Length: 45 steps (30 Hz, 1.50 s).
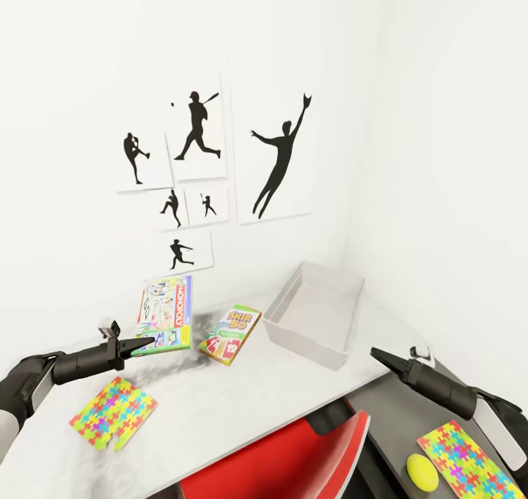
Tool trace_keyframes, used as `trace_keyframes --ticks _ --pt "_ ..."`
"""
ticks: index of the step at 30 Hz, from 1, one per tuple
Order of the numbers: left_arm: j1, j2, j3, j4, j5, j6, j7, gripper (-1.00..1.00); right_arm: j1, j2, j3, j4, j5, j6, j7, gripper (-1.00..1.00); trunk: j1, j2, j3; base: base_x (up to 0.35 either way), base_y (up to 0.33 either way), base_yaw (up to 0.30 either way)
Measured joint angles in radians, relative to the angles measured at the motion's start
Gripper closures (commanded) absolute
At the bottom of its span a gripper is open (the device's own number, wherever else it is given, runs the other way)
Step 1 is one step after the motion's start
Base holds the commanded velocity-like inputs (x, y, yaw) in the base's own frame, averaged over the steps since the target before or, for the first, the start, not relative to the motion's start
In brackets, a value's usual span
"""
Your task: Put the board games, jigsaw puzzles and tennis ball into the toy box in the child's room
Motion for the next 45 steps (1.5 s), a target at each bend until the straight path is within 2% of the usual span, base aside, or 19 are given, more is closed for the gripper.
trace_keyframes --ticks 17,31,45 --pt "0.001 0.0 -0.001 -0.001 0.0 -0.001 0.0 1.0 0.001 0.001 -0.002 0.007 -0.001 -0.003 0.0 -1.0 0.0 0.0 0.027 0.028 0.0 0.0" --pt "0.001 0.001 -0.002 -0.005 0.0 -0.001 0.0 1.0 0.001 0.001 -0.002 0.008 -0.001 -0.001 -0.001 -1.0 0.0 0.0 0.029 0.114 -0.007 0.0" --pt "0.001 0.01 -0.001 -0.005 0.0 -0.001 0.0 1.0 0.001 0.001 -0.002 0.008 -0.001 0.0 -0.002 -1.0 0.0 0.0 0.029 0.012 -0.003 0.0"
